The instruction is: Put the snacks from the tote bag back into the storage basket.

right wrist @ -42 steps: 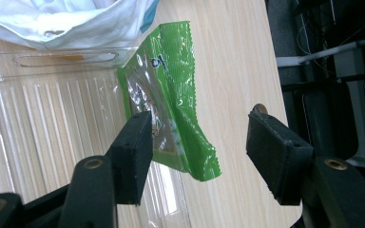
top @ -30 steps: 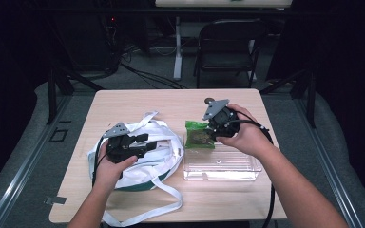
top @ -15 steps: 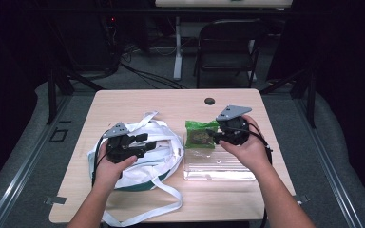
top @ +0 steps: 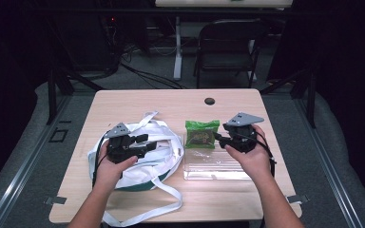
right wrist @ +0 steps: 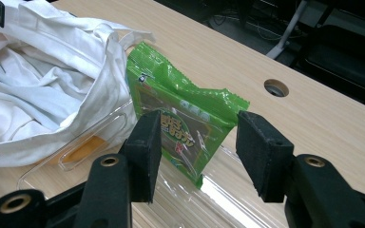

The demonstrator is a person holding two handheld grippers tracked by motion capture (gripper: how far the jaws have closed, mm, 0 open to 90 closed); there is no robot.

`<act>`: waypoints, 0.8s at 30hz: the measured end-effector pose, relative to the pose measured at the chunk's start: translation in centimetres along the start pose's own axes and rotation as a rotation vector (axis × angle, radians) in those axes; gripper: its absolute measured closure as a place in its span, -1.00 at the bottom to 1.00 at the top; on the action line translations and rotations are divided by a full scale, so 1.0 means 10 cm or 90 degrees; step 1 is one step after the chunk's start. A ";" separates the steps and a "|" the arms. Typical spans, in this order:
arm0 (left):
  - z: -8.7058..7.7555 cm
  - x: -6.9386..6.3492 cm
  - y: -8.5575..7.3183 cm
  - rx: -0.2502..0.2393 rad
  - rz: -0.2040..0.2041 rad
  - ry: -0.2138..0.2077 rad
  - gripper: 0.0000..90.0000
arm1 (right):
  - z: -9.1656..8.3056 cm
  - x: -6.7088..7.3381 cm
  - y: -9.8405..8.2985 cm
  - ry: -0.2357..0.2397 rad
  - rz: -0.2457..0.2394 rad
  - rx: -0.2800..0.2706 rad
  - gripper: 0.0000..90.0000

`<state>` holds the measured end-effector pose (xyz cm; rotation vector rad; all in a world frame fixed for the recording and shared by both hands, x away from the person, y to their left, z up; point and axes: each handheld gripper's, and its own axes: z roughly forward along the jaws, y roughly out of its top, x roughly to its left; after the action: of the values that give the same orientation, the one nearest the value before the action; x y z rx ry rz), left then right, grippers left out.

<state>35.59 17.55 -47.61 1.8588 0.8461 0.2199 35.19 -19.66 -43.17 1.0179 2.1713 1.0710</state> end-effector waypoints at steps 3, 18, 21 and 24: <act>0.01 0.00 -0.01 0.002 -0.002 0.000 0.04 | -0.02 0.00 -0.04 0.001 0.008 -0.004 0.14; 0.02 0.00 -0.02 0.009 0.000 0.003 0.04 | -0.11 0.02 -0.29 0.007 0.035 -0.011 0.15; 0.02 0.00 -0.02 0.008 0.000 0.002 0.04 | -0.15 0.04 -0.35 0.005 0.041 -0.016 0.15; 0.02 0.00 -0.02 0.007 0.001 0.001 0.04 | -0.18 0.04 -0.41 0.008 0.047 -0.018 0.15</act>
<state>35.62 17.47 -47.85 1.8699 0.8488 0.2183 32.03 -21.79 -45.58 1.0889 2.1368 1.1422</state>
